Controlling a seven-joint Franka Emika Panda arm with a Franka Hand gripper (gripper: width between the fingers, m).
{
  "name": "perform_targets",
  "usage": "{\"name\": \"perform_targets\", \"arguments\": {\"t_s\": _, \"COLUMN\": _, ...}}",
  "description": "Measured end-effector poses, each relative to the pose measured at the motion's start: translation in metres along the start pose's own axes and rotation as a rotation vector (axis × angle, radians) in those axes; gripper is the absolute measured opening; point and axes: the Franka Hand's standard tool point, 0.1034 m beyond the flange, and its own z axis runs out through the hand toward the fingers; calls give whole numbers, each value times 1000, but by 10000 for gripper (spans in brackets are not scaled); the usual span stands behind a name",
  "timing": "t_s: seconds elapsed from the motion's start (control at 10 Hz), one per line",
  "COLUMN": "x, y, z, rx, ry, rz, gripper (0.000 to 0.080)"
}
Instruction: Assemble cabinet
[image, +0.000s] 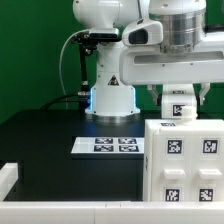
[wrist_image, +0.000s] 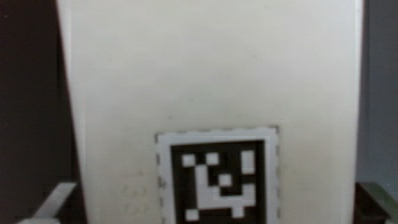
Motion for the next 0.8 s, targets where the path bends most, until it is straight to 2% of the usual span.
{"name": "perform_targets", "arguments": {"t_s": 0.1, "x": 0, "y": 0, "z": -1, "rx": -1, "ry": 1, "rz": -1, "gripper": 557}}
{"name": "perform_targets", "arguments": {"t_s": 0.2, "x": 3, "y": 0, "z": -9, "rx": -14, "ry": 16, "rz": -21, "gripper": 557}}
{"name": "perform_targets", "arguments": {"t_s": 0.4, "x": 20, "y": -6, "z": -46, "rx": 5, "ry": 60, "rz": -74, "gripper": 557}}
{"name": "perform_targets", "arguments": {"t_s": 0.5, "x": 25, "y": -9, "z": -54, "rx": 10, "ry": 70, "rz": -78, "gripper": 557}}
{"name": "perform_targets", "arguments": {"t_s": 0.7, "x": 23, "y": -7, "z": -49, "rx": 8, "ry": 63, "rz": -76, "gripper": 557}}
{"name": "perform_targets", "arguments": {"t_s": 0.8, "x": 29, "y": -8, "z": -50, "rx": -8, "ry": 90, "rz": -93, "gripper": 557}}
